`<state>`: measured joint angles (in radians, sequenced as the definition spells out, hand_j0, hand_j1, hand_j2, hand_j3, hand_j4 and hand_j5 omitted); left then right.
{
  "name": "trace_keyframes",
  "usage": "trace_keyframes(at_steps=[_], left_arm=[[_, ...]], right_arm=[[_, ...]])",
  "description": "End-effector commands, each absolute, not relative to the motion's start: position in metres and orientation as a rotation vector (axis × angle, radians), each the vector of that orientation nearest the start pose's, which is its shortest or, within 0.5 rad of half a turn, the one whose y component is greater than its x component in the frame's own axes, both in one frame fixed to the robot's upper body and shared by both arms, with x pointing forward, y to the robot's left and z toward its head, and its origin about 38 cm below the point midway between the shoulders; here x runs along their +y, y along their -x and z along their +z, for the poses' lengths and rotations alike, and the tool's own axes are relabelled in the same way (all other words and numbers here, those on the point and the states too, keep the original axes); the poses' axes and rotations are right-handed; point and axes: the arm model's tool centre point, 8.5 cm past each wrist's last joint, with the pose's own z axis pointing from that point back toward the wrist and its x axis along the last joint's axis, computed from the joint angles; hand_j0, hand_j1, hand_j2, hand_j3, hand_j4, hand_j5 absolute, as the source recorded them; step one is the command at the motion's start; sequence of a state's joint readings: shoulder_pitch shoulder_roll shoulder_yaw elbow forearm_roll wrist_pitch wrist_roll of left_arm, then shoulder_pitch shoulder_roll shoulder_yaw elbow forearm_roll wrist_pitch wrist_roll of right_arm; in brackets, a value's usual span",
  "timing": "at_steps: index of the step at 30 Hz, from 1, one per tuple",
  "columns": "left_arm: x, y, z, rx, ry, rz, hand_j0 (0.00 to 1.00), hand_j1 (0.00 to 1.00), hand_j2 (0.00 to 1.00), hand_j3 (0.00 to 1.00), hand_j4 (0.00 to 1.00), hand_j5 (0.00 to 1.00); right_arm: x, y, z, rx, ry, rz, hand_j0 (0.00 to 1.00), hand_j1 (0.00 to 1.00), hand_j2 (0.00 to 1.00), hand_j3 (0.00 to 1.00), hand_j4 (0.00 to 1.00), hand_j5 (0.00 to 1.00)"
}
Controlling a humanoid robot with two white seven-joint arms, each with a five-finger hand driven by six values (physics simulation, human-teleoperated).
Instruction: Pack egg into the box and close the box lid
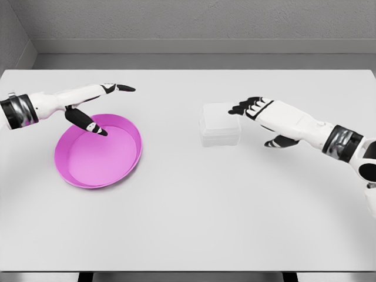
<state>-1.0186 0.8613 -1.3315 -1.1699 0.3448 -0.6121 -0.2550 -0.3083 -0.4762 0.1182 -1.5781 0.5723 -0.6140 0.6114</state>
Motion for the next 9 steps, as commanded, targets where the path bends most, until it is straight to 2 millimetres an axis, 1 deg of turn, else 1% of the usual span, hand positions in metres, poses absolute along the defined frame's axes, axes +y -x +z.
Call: trace_keyframes(at_steps=[1,2,3,5,6,7,9], left_arm=[[0.317,-0.469,0.2,-1.554,-0.011,-1.551,1.0,1.0,1.0,1.0,1.0,1.0],[0.317,-0.469,0.2,-1.554,-0.011,-1.551,1.0,1.0,1.0,1.0,1.0,1.0],[0.317,-0.469,0.2,-1.554,-0.011,-1.551,1.0,1.0,1.0,1.0,1.0,1.0],[0.317,-0.47,0.201,-1.557,-0.015,-1.549,1.0,1.0,1.0,1.0,1.0,1.0],[0.318,-0.471,0.203,-1.563,-0.019,-1.543,1.0,1.0,1.0,1.0,1.0,1.0],[0.318,-0.471,0.203,-1.562,-0.019,-1.545,1.0,1.0,1.0,1.0,1.0,1.0],[0.318,-0.471,0.203,-1.562,-0.019,-1.545,1.0,1.0,1.0,1.0,1.0,1.0]], right_arm=[[-0.288,-0.407,0.197,-1.655,0.464,1.766,1.0,1.0,1.0,1.0,1.0,1.0],[-0.3,-0.407,0.2,-1.638,0.489,1.756,1.0,1.0,1.0,1.0,1.0,1.0],[-0.306,-0.408,0.196,-1.617,0.489,1.746,1.0,1.0,1.0,1.0,1.0,1.0],[-0.335,-0.409,0.2,-1.578,0.54,1.702,1.0,1.0,1.0,1.0,1.0,1.0],[-0.348,-0.408,0.197,-1.538,0.55,1.7,1.0,1.0,1.0,1.0,1.0,1.0],[-0.358,-0.409,0.196,-1.507,0.558,1.7,1.0,1.0,1.0,1.0,1.0,1.0],[-0.369,-0.406,0.2,-1.508,0.56,1.679,1.0,1.0,1.0,1.0,1.0,1.0]])
